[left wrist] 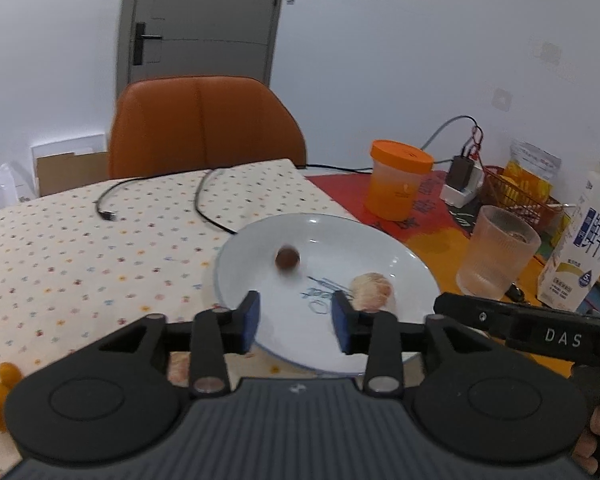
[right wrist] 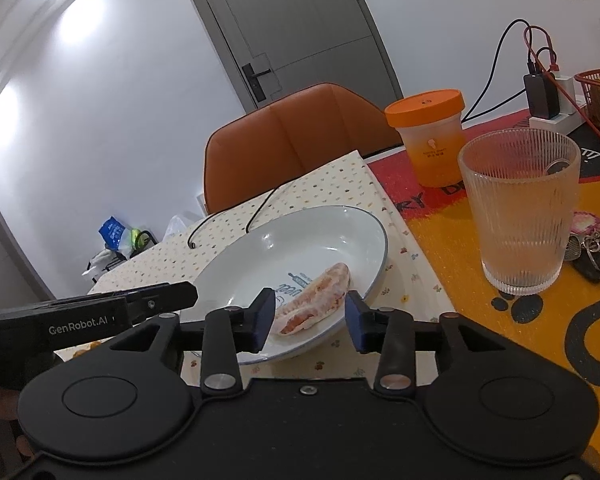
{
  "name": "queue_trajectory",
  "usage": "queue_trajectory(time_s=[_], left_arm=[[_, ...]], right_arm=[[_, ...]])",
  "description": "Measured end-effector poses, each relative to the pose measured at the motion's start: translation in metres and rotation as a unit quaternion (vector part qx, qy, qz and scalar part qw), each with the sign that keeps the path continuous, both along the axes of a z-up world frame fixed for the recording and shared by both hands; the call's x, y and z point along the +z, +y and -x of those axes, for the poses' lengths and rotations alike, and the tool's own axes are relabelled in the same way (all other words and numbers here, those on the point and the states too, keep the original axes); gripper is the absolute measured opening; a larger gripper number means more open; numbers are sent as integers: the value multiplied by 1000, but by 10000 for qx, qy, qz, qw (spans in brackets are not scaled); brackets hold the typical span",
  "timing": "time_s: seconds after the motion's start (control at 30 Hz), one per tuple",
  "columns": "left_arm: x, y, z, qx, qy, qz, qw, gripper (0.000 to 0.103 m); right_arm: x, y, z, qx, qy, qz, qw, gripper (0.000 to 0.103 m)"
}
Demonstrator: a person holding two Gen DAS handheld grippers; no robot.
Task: Organize fruits
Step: 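Release the pomelo segment into the white bowl while the left tool drops the plum there, then withdraw both open tools from the bowl back toward the fruit pile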
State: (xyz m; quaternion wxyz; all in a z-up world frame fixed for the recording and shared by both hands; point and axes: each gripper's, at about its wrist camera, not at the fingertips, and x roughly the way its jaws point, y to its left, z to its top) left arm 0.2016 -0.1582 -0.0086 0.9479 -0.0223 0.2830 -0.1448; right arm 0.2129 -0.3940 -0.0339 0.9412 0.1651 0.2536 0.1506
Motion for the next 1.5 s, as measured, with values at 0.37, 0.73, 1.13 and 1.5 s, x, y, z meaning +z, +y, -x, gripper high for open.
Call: queue_trajectory(time_s=[0.37,0.73,1.13,1.5], left_arm=[[13,42,19,454,-127,-62,9989,81],[23,92,43,958,-248,-143,9950,88],[23,122,63,1288,-255,-76,9913,88],[13,157,82,1721,-103,-68,9850,88]], right_arm=[[4,23,4,259,-154,10,9995,63],[14,58,7,352,-355,206,9985,97],[21,96,14,833,-439,361,9949,103],[17,123,13,1218,-309,478,9909,103]])
